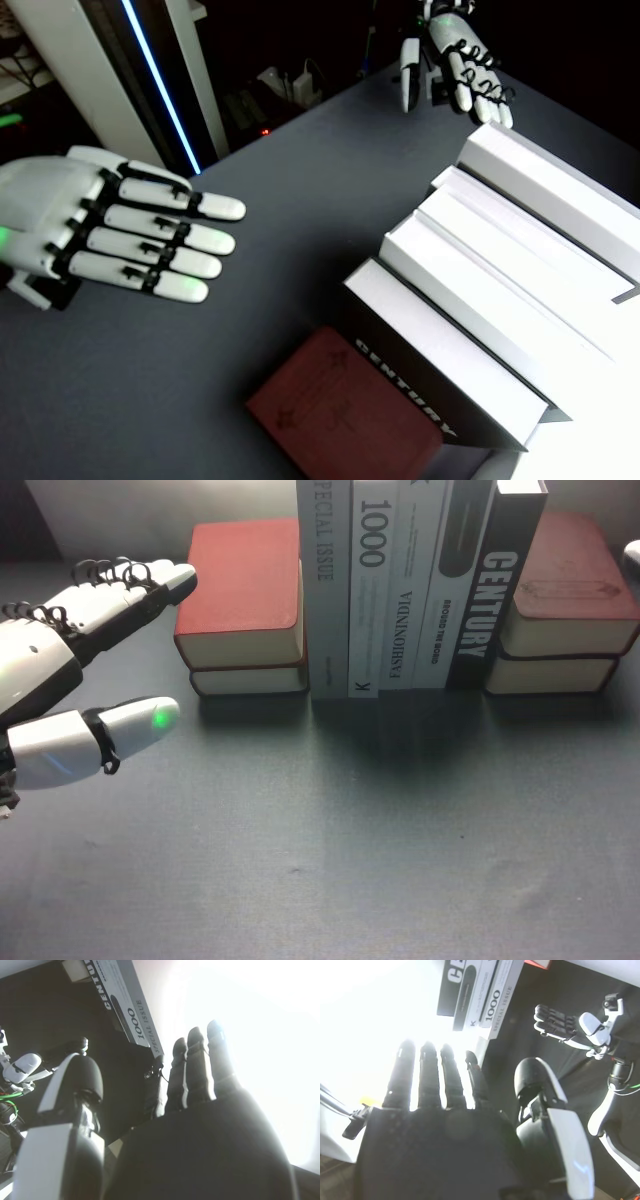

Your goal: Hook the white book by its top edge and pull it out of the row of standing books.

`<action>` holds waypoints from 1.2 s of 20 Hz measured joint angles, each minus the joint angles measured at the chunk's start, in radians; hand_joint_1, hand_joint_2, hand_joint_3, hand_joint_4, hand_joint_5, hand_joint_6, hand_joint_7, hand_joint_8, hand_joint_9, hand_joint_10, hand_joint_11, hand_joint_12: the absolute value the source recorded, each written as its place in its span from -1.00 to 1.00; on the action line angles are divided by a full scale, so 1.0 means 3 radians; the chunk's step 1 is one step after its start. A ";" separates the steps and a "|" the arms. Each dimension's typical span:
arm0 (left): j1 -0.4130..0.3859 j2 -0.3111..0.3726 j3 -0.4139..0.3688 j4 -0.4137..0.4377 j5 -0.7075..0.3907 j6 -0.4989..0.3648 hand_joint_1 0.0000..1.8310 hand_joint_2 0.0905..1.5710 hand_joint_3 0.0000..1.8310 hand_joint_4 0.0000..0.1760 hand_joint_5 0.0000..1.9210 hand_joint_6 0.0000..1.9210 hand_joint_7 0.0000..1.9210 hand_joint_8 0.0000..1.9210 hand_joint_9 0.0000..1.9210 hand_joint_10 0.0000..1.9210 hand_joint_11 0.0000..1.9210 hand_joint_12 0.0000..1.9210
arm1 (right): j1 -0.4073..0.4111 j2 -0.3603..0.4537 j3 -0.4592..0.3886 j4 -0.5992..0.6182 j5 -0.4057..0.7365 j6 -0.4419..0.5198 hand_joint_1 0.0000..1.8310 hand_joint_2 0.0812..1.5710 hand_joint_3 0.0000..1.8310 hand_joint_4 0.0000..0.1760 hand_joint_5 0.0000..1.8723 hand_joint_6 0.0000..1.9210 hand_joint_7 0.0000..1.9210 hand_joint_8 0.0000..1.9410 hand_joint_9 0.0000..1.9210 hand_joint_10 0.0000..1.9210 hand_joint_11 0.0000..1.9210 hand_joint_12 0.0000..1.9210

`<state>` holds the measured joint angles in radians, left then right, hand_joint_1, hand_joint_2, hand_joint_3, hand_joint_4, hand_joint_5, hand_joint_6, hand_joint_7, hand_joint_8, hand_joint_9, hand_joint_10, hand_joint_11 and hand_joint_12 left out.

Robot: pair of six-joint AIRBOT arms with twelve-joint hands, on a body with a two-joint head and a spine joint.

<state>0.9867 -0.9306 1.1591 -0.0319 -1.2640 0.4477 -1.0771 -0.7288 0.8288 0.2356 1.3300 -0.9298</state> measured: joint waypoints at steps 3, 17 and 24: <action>0.0000 -0.0006 0.0001 0.0020 0.0028 0.0000 -0.90 0.72 -0.99 -0.43 -1.00 -1.00 -1.00 -1.00 -1.00 -1.00 -1.00 -1.00 | 0.0000 -0.0001 0.0020 0.0001 0.0003 0.0000 -0.52 0.81 -0.98 -1.00 -1.00 -1.00 -1.00 -1.00 -1.00 -1.00 -1.00 -1.00; 0.0000 -0.0050 0.0043 -0.0003 0.0071 -0.0009 -0.79 0.71 -1.00 -0.63 -1.00 -1.00 -1.00 -1.00 -1.00 -1.00 -1.00 -1.00 | 0.1007 -0.0298 0.0412 -0.0027 -0.0429 -0.0244 -0.75 0.89 -0.98 -1.00 -0.97 -0.99 -1.00 -1.00 -1.00 -1.00 -1.00 -1.00; 0.0006 -0.0092 0.0084 0.0006 0.0072 -0.0024 -0.78 0.71 -1.00 -0.74 -1.00 -1.00 -1.00 -1.00 -1.00 -1.00 -1.00 -1.00 | 0.1793 -0.0671 0.0785 -0.0103 -0.1170 -0.0514 -0.73 0.85 -1.00 -1.00 -0.85 -0.95 -1.00 -1.00 -1.00 -1.00 -1.00 -1.00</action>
<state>0.9886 -0.9581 1.1843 -0.0299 -1.2423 0.4404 -0.5392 -0.9302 1.0641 0.2047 0.9791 -1.0840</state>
